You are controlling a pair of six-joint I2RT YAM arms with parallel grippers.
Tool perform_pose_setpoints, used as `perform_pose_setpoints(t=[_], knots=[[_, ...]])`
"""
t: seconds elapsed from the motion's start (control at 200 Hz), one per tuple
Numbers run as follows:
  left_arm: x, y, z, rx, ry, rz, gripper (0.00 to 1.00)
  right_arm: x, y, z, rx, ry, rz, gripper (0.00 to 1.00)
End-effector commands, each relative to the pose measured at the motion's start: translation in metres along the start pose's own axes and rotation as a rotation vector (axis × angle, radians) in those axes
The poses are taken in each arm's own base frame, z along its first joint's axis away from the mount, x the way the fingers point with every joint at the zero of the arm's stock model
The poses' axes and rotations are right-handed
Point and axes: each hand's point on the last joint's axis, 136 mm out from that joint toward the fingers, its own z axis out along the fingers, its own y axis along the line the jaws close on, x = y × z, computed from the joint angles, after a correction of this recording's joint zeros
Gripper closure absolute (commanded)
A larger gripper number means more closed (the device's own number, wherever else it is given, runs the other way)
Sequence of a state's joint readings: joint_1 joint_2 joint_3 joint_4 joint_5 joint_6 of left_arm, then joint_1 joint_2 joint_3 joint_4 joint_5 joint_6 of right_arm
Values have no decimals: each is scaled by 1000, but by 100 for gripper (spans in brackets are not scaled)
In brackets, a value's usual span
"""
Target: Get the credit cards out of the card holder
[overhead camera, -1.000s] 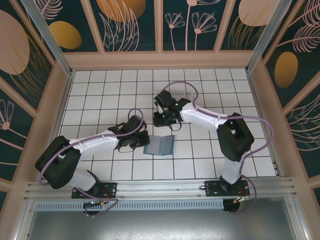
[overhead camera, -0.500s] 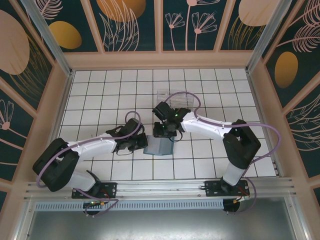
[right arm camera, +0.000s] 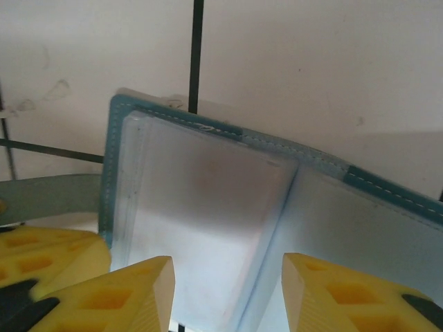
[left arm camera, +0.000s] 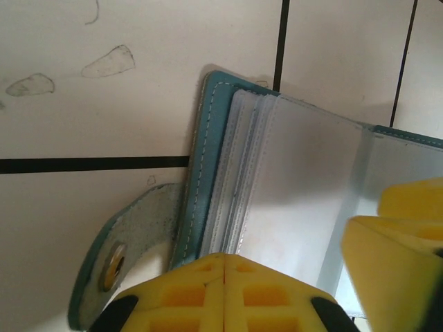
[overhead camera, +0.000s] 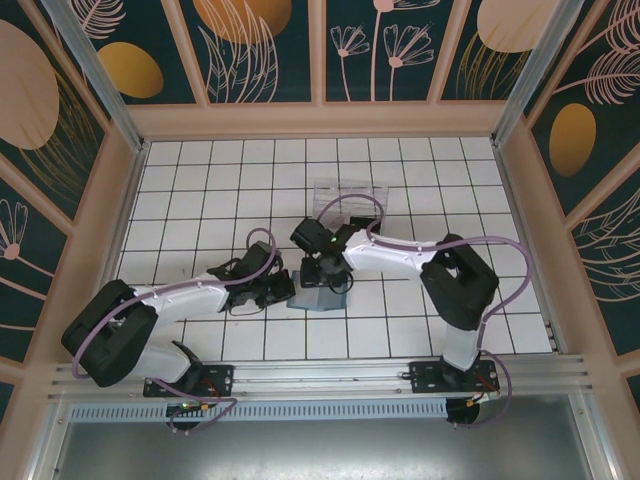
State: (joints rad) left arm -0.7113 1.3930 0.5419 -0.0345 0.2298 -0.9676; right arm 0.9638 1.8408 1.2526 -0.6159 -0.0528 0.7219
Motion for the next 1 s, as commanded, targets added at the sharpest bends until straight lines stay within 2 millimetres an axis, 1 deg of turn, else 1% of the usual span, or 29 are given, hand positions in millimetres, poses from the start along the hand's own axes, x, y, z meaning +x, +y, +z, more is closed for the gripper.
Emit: perform_pose_setpoints(t=[0.0, 0.15, 0.225, 0.315, 0.365, 0.515, 0.666, 0.836, 0.996], knots=[[2, 1, -1, 30, 1, -20, 94, 0, 3, 3, 38, 4, 13, 54], [5, 6, -1, 32, 1, -32, 94, 0, 10, 11, 51, 22, -5, 51], [8, 9, 1, 34, 8, -39, 94, 0, 12, 14, 66, 27, -14, 47], [9, 11, 2, 38, 12, -44, 95, 2, 11, 15, 88, 30, -26, 37], [10, 10, 2, 41, 15, -43, 95, 3, 9, 17, 100, 35, -31, 36], [10, 12, 2, 36, 17, -43, 95, 10, 0, 25, 145, 63, -37, 36], [12, 14, 2, 29, 22, -44, 95, 15, -14, 32, 217, 66, -54, 40], [12, 14, 2, 25, 25, -44, 95, 16, -17, 29, 227, 60, -57, 48], [12, 17, 2, 11, 26, -43, 95, 15, -21, 23, 238, 47, -60, 49]])
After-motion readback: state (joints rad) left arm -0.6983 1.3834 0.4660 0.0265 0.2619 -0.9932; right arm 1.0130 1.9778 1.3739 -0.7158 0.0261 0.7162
